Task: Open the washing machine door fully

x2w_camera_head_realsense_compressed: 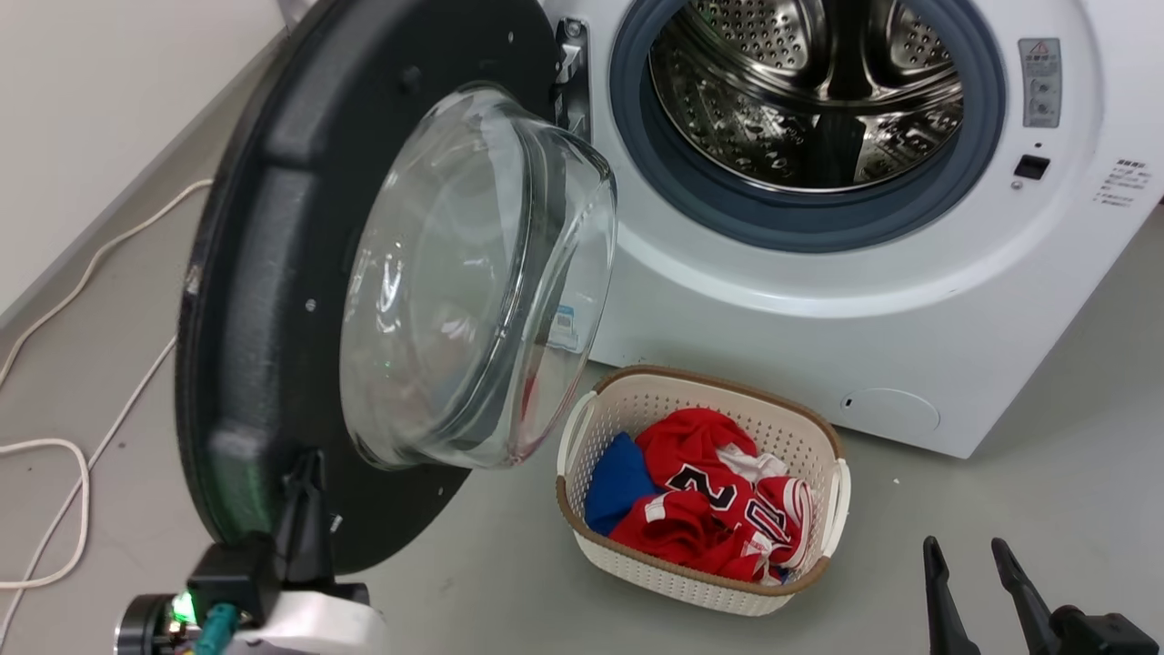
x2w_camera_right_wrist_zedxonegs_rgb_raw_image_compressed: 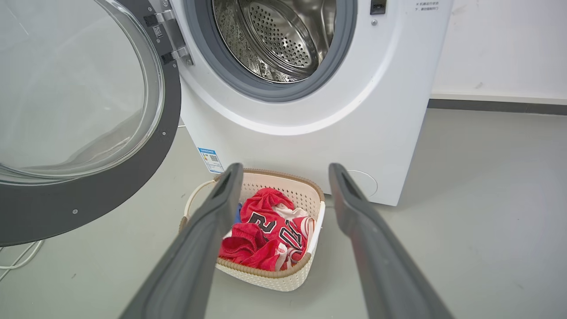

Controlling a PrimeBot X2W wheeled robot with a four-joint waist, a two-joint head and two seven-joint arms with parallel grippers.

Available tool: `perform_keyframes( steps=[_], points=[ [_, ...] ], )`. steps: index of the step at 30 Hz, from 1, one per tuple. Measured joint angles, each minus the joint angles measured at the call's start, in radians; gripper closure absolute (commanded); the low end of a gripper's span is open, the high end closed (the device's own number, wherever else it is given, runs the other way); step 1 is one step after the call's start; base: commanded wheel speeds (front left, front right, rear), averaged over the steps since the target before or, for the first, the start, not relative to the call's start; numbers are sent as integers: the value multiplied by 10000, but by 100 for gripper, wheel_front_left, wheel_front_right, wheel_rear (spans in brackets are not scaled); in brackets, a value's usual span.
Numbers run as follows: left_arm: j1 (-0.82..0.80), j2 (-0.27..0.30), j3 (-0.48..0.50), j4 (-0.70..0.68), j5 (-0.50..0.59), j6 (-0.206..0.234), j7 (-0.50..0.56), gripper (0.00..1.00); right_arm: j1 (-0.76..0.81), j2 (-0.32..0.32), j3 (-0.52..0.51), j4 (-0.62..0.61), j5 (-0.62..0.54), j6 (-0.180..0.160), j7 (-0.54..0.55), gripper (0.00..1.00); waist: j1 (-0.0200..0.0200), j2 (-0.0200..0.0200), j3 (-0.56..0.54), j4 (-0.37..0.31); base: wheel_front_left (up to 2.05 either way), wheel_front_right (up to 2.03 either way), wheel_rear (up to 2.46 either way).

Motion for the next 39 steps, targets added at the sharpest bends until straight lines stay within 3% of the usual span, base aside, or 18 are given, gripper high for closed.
perform_keyframes(
  steps=[15, 27, 39],
  points=[
    [-1441, -163, 2314, 435, -82, -441, -2, 100, -655, 0, -142, -209, -556, 0, 0, 0, -1, 0, 1238, 53, 0, 0, 0],
    [-2934, 35, 4307, 1480, -2, -1225, -2, 100, -1409, 0, -362, -412, -963, 0, 0, 0, 0, 0, 2481, -126, 0, 0, 0],
    [-3898, 259, 5764, 2140, 217, -1582, -4, 100, -1863, 0, -552, -594, -1260, 0, 0, 0, -1, 0, 3397, -339, 0, 0, 0]
  ],
)
